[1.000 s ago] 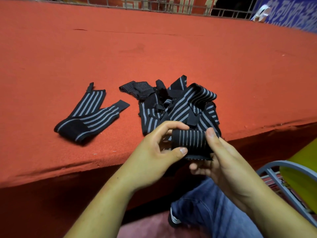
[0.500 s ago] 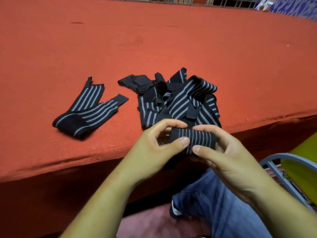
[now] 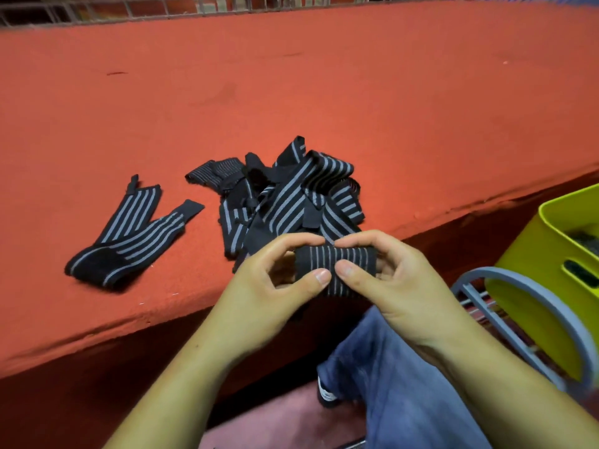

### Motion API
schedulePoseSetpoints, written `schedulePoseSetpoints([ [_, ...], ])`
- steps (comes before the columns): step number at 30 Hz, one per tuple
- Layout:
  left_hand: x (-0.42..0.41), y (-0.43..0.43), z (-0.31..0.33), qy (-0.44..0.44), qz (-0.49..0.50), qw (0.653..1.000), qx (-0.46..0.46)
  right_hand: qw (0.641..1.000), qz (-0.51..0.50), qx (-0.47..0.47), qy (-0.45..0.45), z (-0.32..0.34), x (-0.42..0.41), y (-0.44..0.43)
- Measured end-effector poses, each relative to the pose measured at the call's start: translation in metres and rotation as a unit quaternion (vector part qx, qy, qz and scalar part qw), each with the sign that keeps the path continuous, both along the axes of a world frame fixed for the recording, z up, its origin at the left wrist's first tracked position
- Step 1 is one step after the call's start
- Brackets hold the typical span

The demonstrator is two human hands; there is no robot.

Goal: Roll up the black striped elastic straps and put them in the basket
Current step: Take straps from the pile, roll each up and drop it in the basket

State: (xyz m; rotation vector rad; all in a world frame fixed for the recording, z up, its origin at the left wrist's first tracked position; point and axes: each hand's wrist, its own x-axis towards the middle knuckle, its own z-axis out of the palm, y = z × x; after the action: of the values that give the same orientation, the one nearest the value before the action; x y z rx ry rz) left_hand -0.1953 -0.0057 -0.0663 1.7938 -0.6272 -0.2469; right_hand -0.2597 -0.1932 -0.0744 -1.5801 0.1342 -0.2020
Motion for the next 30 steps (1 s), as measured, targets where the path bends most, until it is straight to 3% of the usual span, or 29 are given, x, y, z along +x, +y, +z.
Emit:
schedulePoseSetpoints([
  [6,-0.011,-0.040,0.033,-0.080,-0.025,0.994,0.071,0.999,0.044,-0.004,0.018,0.024,-0.020,-0.052],
  [12,-0.027,-0.099,0.066,-0.075,-0.082,0.988,0.104,0.969,0.089,-0.228,0.032,0.061,-0.038,-0.132],
  [21,-0.032,-0.223,0.103,-0.142,-0.154,0.963,0.169,0.890,0.092,-0.444,0.045,0.118,-0.068,-0.250],
  [26,-0.032,-0.280,0.100,-0.116,-0.200,0.956,0.178,0.865,0.094,-0.485,0.086,0.119,-0.074,-0.296],
  [30,-0.029,-0.312,0.085,-0.072,-0.209,0.961,0.164,0.889,0.076,-0.432,0.128,0.102,-0.072,-0.323],
])
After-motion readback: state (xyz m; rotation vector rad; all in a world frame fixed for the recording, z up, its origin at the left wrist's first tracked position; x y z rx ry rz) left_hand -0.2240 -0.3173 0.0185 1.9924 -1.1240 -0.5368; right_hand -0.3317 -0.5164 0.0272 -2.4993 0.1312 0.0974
